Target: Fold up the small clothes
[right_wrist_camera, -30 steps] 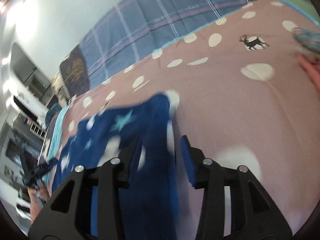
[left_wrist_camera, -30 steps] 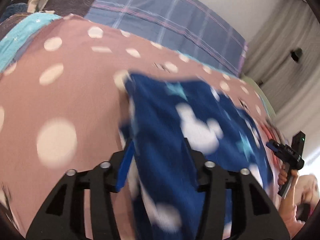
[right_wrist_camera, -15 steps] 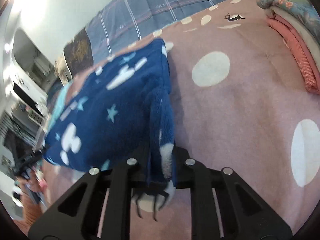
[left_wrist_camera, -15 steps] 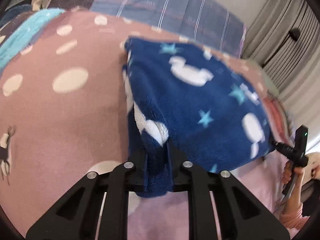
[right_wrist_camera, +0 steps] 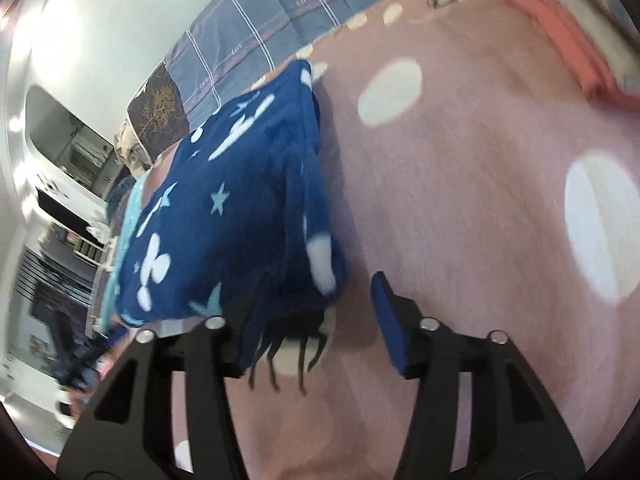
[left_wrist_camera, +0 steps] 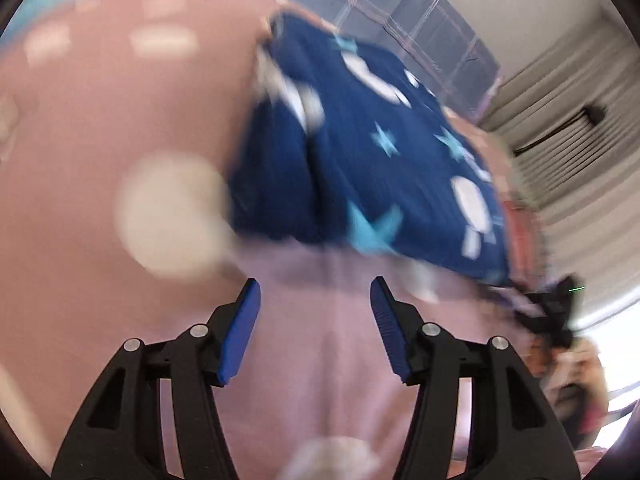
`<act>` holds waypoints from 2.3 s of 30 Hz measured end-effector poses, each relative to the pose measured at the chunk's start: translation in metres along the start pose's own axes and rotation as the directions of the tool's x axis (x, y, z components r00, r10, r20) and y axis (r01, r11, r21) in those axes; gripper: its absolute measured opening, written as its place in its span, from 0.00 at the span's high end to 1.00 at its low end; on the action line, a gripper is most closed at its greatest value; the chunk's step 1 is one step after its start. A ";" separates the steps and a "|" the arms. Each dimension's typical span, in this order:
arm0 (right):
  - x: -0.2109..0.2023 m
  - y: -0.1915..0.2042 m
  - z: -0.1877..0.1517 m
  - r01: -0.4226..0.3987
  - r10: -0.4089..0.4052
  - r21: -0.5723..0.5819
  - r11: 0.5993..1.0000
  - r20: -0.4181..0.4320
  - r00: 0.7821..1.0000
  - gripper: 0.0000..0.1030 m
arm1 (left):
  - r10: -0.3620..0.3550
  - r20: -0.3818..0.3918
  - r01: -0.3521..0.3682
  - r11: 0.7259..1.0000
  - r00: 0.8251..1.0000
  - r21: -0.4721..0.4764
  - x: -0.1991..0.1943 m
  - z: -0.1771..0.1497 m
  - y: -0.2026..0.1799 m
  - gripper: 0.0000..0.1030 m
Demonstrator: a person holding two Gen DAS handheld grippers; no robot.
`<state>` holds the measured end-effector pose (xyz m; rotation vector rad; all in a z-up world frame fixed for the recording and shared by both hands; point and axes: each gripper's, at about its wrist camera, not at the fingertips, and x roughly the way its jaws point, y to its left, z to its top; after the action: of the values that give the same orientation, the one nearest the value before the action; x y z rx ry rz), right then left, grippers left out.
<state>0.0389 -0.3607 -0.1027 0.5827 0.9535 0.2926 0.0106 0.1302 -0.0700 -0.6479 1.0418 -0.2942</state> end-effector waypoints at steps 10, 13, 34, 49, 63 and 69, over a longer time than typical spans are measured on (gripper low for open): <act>0.033 -0.020 0.020 -0.151 0.141 0.251 0.956 0.056 0.988 0.77 | -0.096 0.217 0.160 0.940 0.971 -0.302 0.004 0.047 0.045 0.81; 0.023 -0.020 0.019 -0.168 0.157 0.264 0.950 0.061 0.986 0.85 | -0.022 0.257 0.058 0.989 0.966 -0.133 -0.024 0.050 0.014 0.83; -0.029 -0.005 0.007 0.016 -0.015 -0.017 1.000 0.064 0.998 0.79 | 0.225 0.249 -0.331 0.744 0.942 0.580 0.024 -0.009 -0.203 0.59; 0.049 -0.007 0.116 -0.015 -0.005 -0.111 0.994 -0.175 0.985 0.66 | 0.293 0.127 -0.230 0.350 0.948 0.908 0.204 -0.129 -0.312 0.32; 0.075 0.056 0.143 -0.094 0.057 -0.342 0.935 -0.117 0.991 0.55 | 0.228 0.075 -0.178 0.475 0.971 0.862 0.188 -0.121 -0.308 0.78; 0.097 0.015 0.146 -0.061 0.026 -0.173 0.983 -0.196 0.980 0.54 | 0.210 0.067 -0.163 0.486 0.975 0.859 0.190 -0.119 -0.308 0.77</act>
<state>0.2142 -0.3509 -0.0958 0.4165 1.0896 0.4759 0.0227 -0.2501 -0.0527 0.4111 0.8502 -0.5885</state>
